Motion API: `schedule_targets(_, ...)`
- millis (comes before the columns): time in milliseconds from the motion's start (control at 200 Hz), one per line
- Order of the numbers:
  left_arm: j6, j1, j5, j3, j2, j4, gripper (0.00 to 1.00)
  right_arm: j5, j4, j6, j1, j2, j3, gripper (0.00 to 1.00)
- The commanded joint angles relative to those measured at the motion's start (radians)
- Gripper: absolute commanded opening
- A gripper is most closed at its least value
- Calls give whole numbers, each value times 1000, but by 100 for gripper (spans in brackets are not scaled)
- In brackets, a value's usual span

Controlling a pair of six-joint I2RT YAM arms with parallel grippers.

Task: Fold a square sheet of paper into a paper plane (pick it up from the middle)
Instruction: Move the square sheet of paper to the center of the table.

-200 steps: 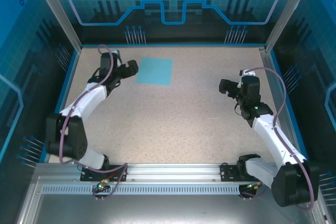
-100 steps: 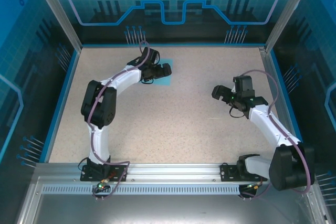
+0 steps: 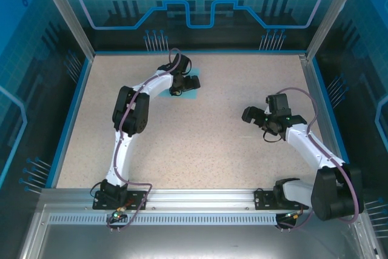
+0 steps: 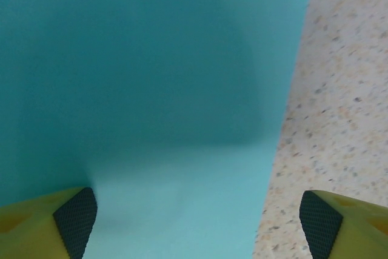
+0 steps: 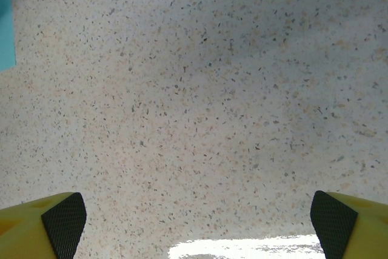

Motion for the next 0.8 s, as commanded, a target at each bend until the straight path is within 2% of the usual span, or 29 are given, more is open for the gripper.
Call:
schedule_targets(0, -36, 4, 0, 18, 8, -115, 90, -10, -29, 24, 19, -7, -11, 99)
schedule_targets(190, -78, -4, 39, -70, -15, -219, 90, -14, -50, 22, 32, -25, 0, 99)
schedule_targets(450, -195, -37, 192, -481, -226, -89, 91, 6, -100, 33, 52, -42, 22, 99)
schedule_targets(555, -253, -80, 230, -622, -312, -40, 91, 15, -111, 41, 62, -42, 21, 99)
schedule_targets(795, -454, -252, 268, -839, -449, 60, 91, 49, -127, 63, 83, -24, 19, 100)
